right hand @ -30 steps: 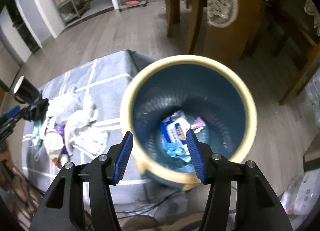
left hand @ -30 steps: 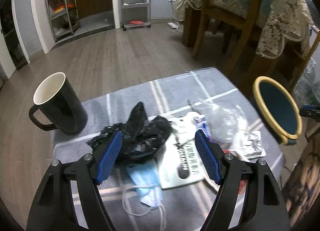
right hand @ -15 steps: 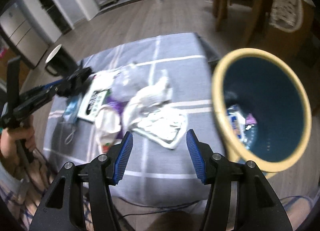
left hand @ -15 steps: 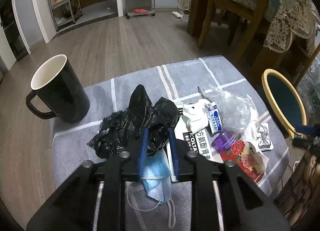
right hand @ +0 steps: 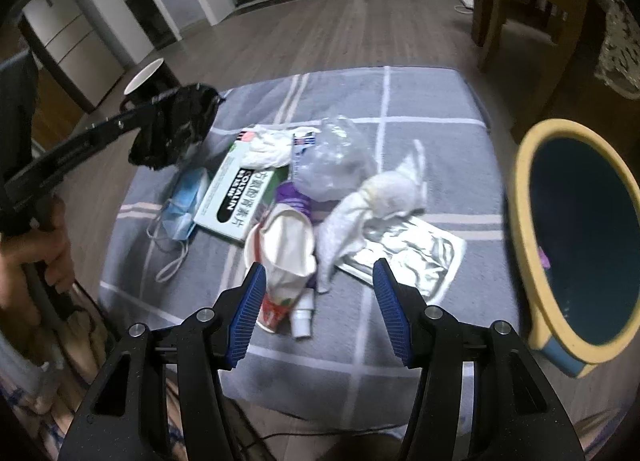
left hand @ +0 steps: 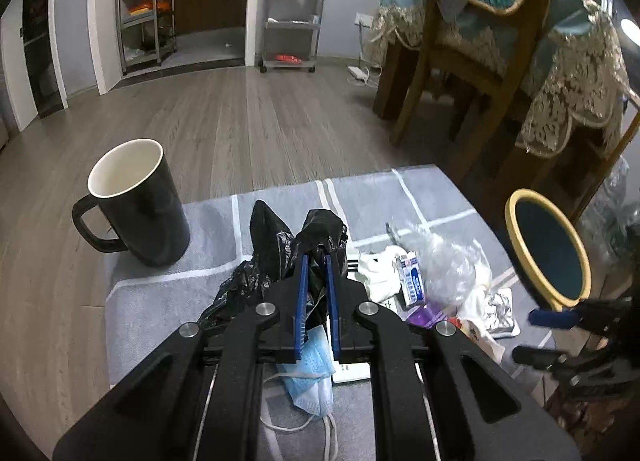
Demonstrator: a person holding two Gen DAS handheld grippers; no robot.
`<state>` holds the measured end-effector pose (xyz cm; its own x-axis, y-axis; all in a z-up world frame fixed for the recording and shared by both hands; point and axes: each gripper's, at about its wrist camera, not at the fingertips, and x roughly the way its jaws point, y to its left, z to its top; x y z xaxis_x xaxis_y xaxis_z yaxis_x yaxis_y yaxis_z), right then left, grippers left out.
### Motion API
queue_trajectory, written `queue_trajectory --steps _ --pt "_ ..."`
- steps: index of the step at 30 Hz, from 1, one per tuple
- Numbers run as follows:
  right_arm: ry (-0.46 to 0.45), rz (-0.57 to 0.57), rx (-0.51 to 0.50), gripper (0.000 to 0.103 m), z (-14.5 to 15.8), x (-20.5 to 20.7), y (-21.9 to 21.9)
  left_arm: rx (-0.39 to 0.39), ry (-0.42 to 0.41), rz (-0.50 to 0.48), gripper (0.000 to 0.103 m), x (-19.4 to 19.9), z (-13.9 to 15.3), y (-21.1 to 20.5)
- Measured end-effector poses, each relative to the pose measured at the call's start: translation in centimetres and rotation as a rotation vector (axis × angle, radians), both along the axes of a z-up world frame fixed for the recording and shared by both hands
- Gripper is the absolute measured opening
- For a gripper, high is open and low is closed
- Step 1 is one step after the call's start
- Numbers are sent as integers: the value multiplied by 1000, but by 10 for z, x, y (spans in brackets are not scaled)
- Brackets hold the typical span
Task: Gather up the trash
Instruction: 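Grasp the black plastic bag with the left tool while the right tool grasps the red-white cup, then carry bag and cup over the bin and open both tools to drop them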
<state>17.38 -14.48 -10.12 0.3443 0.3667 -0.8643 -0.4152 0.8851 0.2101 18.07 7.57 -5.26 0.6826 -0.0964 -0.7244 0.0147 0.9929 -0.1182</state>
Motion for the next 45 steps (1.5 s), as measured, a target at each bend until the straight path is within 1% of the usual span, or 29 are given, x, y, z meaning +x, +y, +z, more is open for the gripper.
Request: queue_trajectory --steps 8,10,13,14,15,17,18,22,31,45 --pt "-28 63 -62 57 -9 -1 27 -64 -24 18 9 -2 3 10" --pt "-38 76 -77 55 -12 -2 31 -69 -27 21 9 -2 3 11" --pt "-46 94 -113 49 -17 -1 40 -84 -30 30 9 -2 3 14" --pt "-48 99 -124 44 -20 -1 42 -93 -30 35 9 -2 3 15" --pt "-46 103 -133 37 -22 -1 43 -100 -30 40 9 -3 3 18" --pt "-43 110 -144 26 -25 -1 46 -111 -33 46 9 -4 3 20" --pt "-48 112 -147 26 -26 -2 46 -114 -35 47 9 -4 3 21" --pt "-63 103 -120 25 -20 -4 40 -113 -44 44 9 -5 5 20" --pt "-94 76 -4 24 10 -3 24 -120 -54 42 9 -7 7 20" --pt "-120 3 102 21 34 7 2 -146 -84 25 9 -12 13 17"
